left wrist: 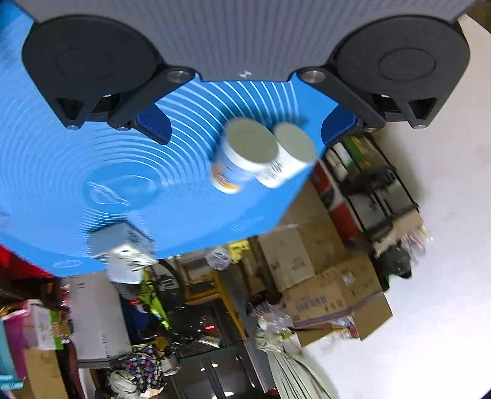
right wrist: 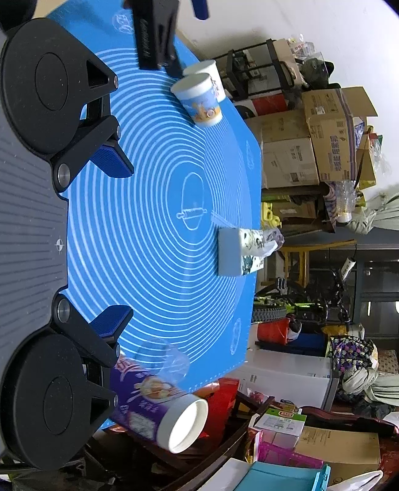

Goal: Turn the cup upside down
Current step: 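Close the left gripper around the blue-and-white cup lying on its side, then lift the blue-and-white cup with the left gripper toward the right gripper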

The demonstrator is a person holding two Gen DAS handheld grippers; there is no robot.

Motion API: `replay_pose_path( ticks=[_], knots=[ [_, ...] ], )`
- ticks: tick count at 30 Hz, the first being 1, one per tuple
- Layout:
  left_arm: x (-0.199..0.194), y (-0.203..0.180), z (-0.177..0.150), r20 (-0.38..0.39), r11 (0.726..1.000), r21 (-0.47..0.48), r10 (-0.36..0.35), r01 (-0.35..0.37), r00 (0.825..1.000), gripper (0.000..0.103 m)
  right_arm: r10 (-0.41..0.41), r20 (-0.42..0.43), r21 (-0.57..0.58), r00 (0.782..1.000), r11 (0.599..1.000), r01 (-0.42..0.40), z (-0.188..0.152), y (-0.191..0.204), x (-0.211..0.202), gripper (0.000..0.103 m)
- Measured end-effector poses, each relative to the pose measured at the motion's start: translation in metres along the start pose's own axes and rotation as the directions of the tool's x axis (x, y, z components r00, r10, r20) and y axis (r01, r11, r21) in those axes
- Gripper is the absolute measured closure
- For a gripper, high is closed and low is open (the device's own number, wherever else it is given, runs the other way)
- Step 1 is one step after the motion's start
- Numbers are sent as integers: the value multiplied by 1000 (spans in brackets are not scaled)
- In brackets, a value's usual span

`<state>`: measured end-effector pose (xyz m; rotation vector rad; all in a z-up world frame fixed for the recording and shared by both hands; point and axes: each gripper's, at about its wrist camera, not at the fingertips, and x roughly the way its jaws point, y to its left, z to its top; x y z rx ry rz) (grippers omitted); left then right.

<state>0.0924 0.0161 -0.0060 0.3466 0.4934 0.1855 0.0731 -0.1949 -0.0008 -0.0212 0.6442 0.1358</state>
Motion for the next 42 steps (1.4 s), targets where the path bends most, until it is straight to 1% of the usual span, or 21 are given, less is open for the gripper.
replay_pose_path(
  ticks=[3, 8, 10, 13, 18, 21, 22, 24, 29, 33, 38, 42],
  knots=[
    [29, -1, 5, -2, 999, 32, 30, -30, 1000, 0, -1, -2, 5, 1000, 1000, 1, 4, -1, 12, 12],
    [63, -8, 4, -3, 991, 114, 69, -68, 998, 0, -1, -9, 7, 1000, 1000, 1, 9, -1, 30, 12],
    [76, -8, 2, -13, 989, 132, 70, -67, 997, 0, 1, -12, 8, 1000, 1000, -1, 10, 0, 36, 12],
    [91, -6, 1, -37, 990, 133, 57, -52, 998, 0, 7, -18, 12, 1000, 1000, -6, 8, 1, 42, 12],
    [103, -8, -2, -58, 992, 121, 34, -27, 998, 2, 12, -30, 14, 999, 1000, -12, 5, 2, 50, 12],
    [106, -10, -3, -68, 992, 124, 19, -11, 998, 22, 11, -35, 18, 999, 1000, -11, 4, 0, 52, 12],
    [108, -12, -3, -77, 992, 125, 16, -7, 997, 23, 10, -36, 19, 999, 1000, -9, 4, 0, 53, 12],
    [110, -12, -3, -72, 992, 126, 30, -21, 997, 26, 9, -37, 22, 999, 1000, -8, 3, -1, 53, 12],
    [105, -6, -1, -72, 995, 96, 6, 1, 997, 27, 6, -36, 21, 999, 1000, -5, 2, -2, 52, 12],
    [90, -9, 1, -49, 997, 78, -16, 20, 999, 28, 5, -31, 23, 999, 1000, -4, 1, -2, 48, 12],
    [57, -16, 4, -20, 996, 57, -72, 73, 997, 28, -2, -22, 28, 1000, 1000, 3, 0, -5, 36, 12],
    [26, -21, 5, -20, 989, 11, -145, 145, 989, 28, -15, -18, 44, 1000, 999, 16, -2, -10, 24, 12]
  ],
)
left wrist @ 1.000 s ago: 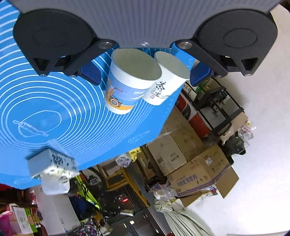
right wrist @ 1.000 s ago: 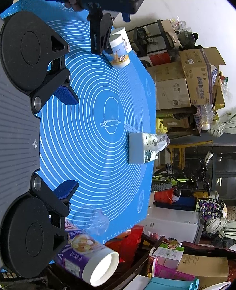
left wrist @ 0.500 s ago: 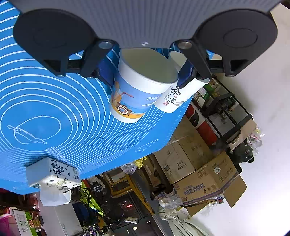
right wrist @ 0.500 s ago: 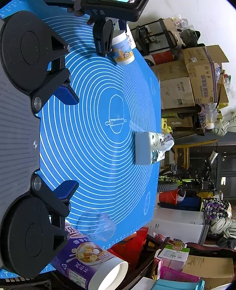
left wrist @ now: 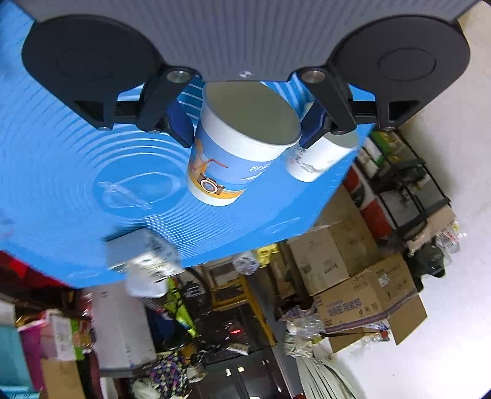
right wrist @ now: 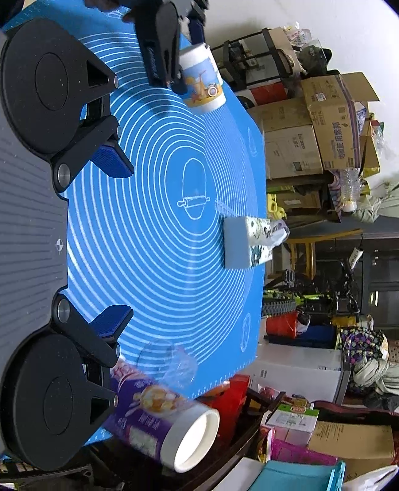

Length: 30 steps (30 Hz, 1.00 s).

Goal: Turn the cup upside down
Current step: 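Lift the blue-and-white cup with the left gripper toward the right gripper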

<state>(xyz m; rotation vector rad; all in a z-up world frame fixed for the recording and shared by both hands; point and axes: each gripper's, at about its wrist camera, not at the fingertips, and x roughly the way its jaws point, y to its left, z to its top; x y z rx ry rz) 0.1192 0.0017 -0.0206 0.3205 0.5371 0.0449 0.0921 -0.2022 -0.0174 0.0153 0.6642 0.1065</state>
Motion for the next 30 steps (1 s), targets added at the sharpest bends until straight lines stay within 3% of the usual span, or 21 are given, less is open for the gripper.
replay_pose_path(
  ticks=[7, 13, 21, 27, 30],
  knots=[
    [-46, -29, -6, -19, 991, -31, -133, 132, 991, 28, -23, -7, 26, 1000, 999, 24, -13, -13, -26, 12],
    [-58, -50, -19, -77, 977, -76, -204, 198, 976, 28, -37, -25, 46, 999, 998, 38, -26, -22, -38, 12],
    [-50, -67, -31, -124, 979, -88, -196, 186, 973, 27, -51, -45, 50, 998, 997, 54, -34, -32, -46, 12],
    [-55, -70, -35, -116, 980, -68, -193, 186, 974, 26, -52, -57, 57, 997, 997, 55, -37, -35, -45, 12],
    [-53, -70, -35, -144, 976, -76, -215, 206, 966, 22, -47, -57, 54, 997, 997, 50, -35, -32, -46, 12]
  ],
)
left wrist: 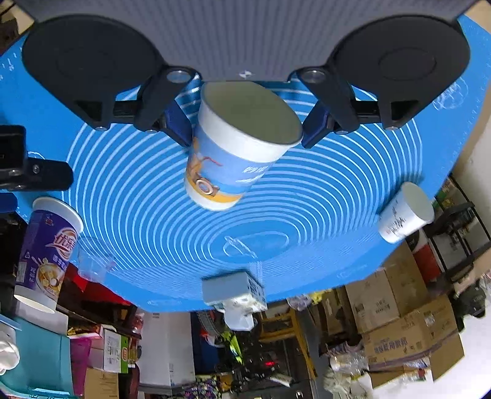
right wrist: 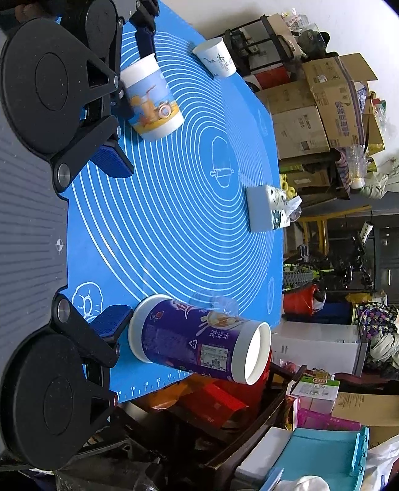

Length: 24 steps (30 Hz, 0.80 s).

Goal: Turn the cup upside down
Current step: 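Lift the blue-and-white cup with the left gripper toward the right gripper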

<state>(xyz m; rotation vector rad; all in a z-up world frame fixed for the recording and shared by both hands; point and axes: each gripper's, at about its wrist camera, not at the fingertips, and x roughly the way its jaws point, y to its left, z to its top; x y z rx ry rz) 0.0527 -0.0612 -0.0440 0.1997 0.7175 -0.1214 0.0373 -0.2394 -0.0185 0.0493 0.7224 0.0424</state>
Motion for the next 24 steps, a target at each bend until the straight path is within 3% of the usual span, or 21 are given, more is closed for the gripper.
replay_pose_path(
  ticks=[2, 11, 13, 24],
  knots=[
    [0, -1, -1, -9, 1000, 4, -4, 4, 1000, 17, 2, 1, -3, 1000, 1000, -2, 0, 1, -1, 12],
    [2, -6, -6, -38, 999, 33, -15, 16, 999, 15, -2, 5, 2, 1000, 1000, 2, 0, 1, -4, 12],
    [0, -7, -6, -31, 999, 34, -20, 21, 999, 11, -2, 5, 0, 1000, 1000, 2, 0, 2, -4, 12],
    [-21, 3, 3, 18, 998, -42, -50, 51, 999, 6, 5, 16, -2, 1000, 1000, -5, 5, 2, -8, 12]
  ],
)
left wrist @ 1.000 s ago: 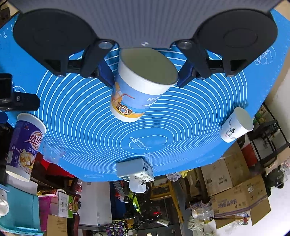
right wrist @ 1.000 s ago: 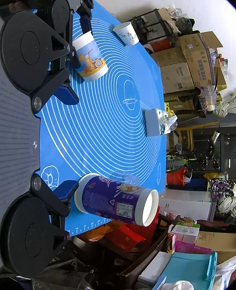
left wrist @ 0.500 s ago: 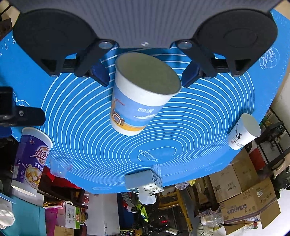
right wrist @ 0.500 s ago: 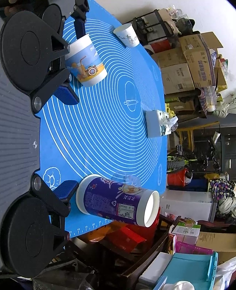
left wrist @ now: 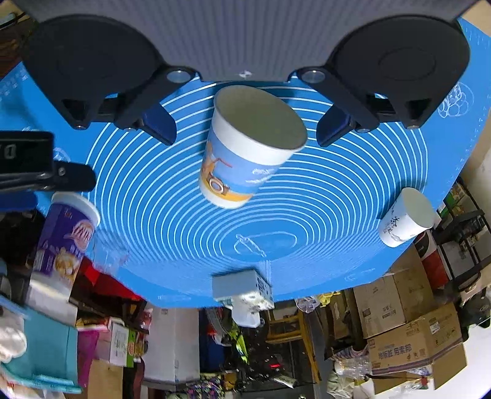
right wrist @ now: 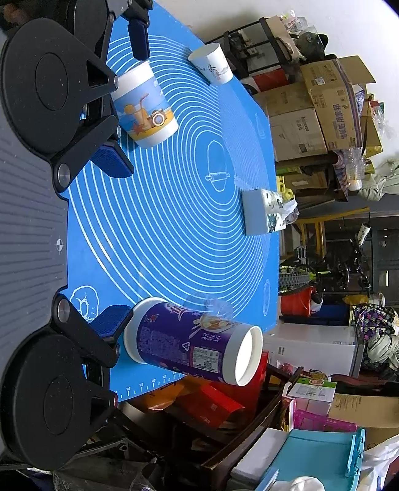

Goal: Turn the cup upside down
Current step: 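Grasp the cup with the right gripper while the left gripper opens and releases it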

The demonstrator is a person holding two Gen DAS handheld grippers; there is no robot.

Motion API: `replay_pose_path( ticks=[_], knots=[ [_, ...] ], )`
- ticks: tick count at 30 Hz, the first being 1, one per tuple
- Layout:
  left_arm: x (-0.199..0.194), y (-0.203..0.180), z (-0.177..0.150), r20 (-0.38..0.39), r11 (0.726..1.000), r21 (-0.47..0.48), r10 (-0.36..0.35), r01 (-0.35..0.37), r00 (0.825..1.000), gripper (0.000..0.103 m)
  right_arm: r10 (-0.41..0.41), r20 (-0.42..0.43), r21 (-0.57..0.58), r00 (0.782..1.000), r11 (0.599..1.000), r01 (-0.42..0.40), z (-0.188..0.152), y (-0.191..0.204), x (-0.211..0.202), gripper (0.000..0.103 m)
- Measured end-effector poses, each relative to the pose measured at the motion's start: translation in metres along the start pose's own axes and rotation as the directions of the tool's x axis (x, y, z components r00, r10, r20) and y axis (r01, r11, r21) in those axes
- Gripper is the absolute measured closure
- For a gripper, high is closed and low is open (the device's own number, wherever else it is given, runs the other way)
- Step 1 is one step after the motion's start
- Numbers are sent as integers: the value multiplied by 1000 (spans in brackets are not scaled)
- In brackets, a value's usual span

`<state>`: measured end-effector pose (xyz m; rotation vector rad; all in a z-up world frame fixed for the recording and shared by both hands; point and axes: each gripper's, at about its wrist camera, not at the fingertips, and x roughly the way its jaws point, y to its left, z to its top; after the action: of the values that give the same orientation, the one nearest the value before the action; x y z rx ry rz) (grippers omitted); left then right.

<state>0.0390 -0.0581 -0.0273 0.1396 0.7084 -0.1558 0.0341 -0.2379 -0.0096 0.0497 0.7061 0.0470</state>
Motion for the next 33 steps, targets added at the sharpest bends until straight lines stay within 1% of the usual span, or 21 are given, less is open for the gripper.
replay_pose_path(
  ticks=[4, 9, 12, 14, 17, 20, 22, 23, 24, 27, 29, 31, 33],
  knots=[
    [-15, 8, 6, 22, 999, -40, -26, 27, 999, 6, 16, 5, 17, 1000, 1000, -16, 5, 0, -2, 10],
    [-30, 24, 15, 56, 997, -75, -18, 22, 998, 5, 95, -12, 69, 995, 993, -94, 17, 4, 1, 9],
    [-37, 33, 21, 82, 996, -83, 20, -14, 996, 4, 134, -18, 82, 991, 988, -132, 27, 14, 5, 9],
    [-37, 38, 24, 97, 995, -80, 60, -52, 993, 3, 143, -31, 84, 989, 986, -140, 32, 21, 8, 9],
    [-31, 53, 26, 92, 989, -105, 115, -105, 989, 3, 178, -70, 115, 981, 979, -170, 40, 30, 19, 9],
    [-24, 73, 29, 86, 977, -138, 177, -164, 981, 3, 229, -122, 194, 966, 960, -203, 47, 35, 37, 8],
    [-18, 86, 30, 81, 967, -151, 221, -207, 972, 3, 269, -165, 258, 949, 940, -222, 49, 37, 51, 8],
    [-15, 93, 29, 76, 962, -154, 240, -227, 968, 3, 294, -190, 295, 937, 927, -232, 50, 39, 60, 9],
    [-10, 98, 30, 68, 957, -157, 257, -244, 964, 3, 300, -206, 308, 931, 923, -229, 50, 43, 65, 9],
    [-3, 111, 29, 42, 949, -177, 274, -262, 961, 3, 290, -228, 283, 930, 933, -221, 50, 62, 77, 9],
    [2, 117, 26, 29, 945, -186, 280, -270, 959, 3, 296, -255, 305, 920, 928, -214, 50, 71, 89, 9],
    [5, 118, 22, 22, 944, -175, 288, -280, 957, 3, 303, -285, 329, 910, 922, -204, 48, 79, 102, 9],
    [8, 117, 18, 15, 945, -160, 291, -285, 957, 3, 303, -301, 335, 904, 921, -197, 47, 86, 110, 11]
  ],
)
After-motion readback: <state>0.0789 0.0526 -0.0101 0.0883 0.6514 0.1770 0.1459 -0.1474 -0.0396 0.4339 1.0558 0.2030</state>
